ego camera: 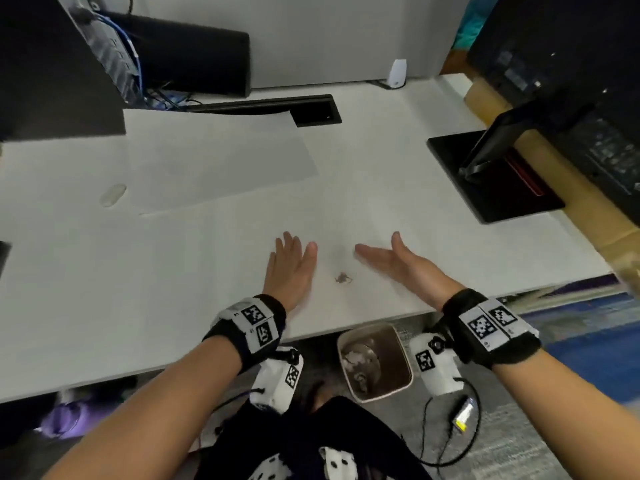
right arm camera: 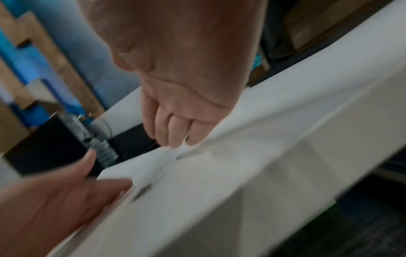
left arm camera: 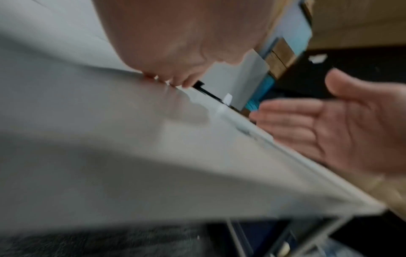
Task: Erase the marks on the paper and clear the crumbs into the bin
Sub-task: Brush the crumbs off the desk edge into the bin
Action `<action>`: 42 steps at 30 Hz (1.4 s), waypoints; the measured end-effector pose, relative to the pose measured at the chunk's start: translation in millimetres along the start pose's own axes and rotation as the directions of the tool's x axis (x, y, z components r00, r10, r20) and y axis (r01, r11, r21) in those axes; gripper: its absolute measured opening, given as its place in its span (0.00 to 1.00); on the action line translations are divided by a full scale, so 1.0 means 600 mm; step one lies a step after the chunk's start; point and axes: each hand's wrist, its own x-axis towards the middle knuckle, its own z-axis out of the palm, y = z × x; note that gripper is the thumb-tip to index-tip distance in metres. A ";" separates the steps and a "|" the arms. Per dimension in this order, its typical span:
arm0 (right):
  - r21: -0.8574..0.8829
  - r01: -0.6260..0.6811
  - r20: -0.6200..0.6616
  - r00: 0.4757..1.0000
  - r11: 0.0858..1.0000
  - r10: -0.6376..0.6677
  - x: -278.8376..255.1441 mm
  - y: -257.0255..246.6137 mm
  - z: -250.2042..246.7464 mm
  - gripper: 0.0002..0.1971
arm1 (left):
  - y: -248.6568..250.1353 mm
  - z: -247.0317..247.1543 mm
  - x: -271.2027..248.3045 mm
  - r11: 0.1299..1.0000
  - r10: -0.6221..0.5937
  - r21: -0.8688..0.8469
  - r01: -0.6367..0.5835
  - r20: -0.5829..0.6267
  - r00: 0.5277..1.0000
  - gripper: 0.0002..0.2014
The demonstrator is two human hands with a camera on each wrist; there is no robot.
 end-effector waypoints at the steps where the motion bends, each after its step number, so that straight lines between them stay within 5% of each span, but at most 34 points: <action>1: 0.006 0.016 -0.107 0.994 1.000 -0.015 -0.001 -0.006 -0.009 0.35 | 0.001 0.010 0.001 0.994 -0.002 0.106 -0.002 0.036 0.999 0.31; 5: -0.184 -0.143 -0.375 0.925 0.973 0.065 0.008 -0.025 -0.029 0.35 | 0.037 0.058 -0.015 0.983 0.085 0.146 -0.112 0.179 0.980 0.30; 8: -0.321 -0.244 -0.368 0.923 0.915 0.118 0.012 -0.005 0.006 0.42 | 0.066 0.049 -0.029 0.977 0.160 -0.179 -0.118 0.247 0.956 0.28; 11: -0.361 -0.175 -0.257 0.963 0.916 0.083 -0.006 0.022 0.065 0.36 | 0.062 0.017 -0.030 0.905 0.160 -0.416 -0.090 0.135 0.978 0.29; 14: -0.007 0.035 -0.331 0.943 0.999 -0.035 -0.031 0.023 0.085 0.34 | 0.056 -0.003 -0.033 0.852 0.223 -0.488 -0.192 0.006 0.975 0.25; 16: 0.264 0.243 -0.539 0.840 0.933 -0.066 -0.040 0.028 0.077 0.28 | 0.058 -0.002 -0.046 0.807 0.292 -0.522 -0.275 -0.053 0.955 0.18; 19: 0.273 0.341 -0.751 0.660 0.899 -0.023 -0.060 0.049 0.072 0.21 | 0.055 0.019 -0.072 0.781 0.401 -0.522 -0.343 -0.001 0.916 0.09; 20: 0.302 0.342 -0.744 0.668 0.890 -0.005 -0.070 0.064 0.074 0.22 | 0.049 0.031 -0.082 0.787 0.422 -0.524 -0.326 0.072 0.904 0.09; 22: 0.443 0.293 -0.614 0.788 0.847 0.048 -0.085 0.101 0.083 0.26 | 0.032 0.063 -0.098 0.828 0.434 -0.497 -0.260 0.273 0.859 0.10; 25: 0.428 0.009 -0.426 0.884 0.904 0.194 -0.077 0.176 0.094 0.19 | -0.006 0.127 -0.104 0.927 0.331 -0.338 -0.160 0.544 0.771 0.12; 28: 0.309 -0.226 -0.437 0.829 0.924 0.350 -0.033 0.267 0.094 0.12 | -0.064 0.198 -0.070 0.988 0.136 -0.150 -0.049 0.650 0.748 0.15; 34: 0.269 -0.507 -0.516 0.642 0.819 0.567 0.069 0.479 0.070 0.10 | -0.160 0.332 0.060 0.986 -0.164 0.079 0.146 0.611 0.774 0.15; 38: 0.156 -0.635 -0.511 0.604 0.756 0.612 0.118 0.581 0.061 0.18 | -0.220 0.415 0.152 0.953 -0.301 0.148 0.263 0.536 0.789 0.12; 42: 0.133 -0.712 -0.523 0.541 0.690 0.659 0.165 0.676 0.041 0.23 | -0.277 0.487 0.215 0.884 -0.461 0.168 0.437 0.468 0.754 0.10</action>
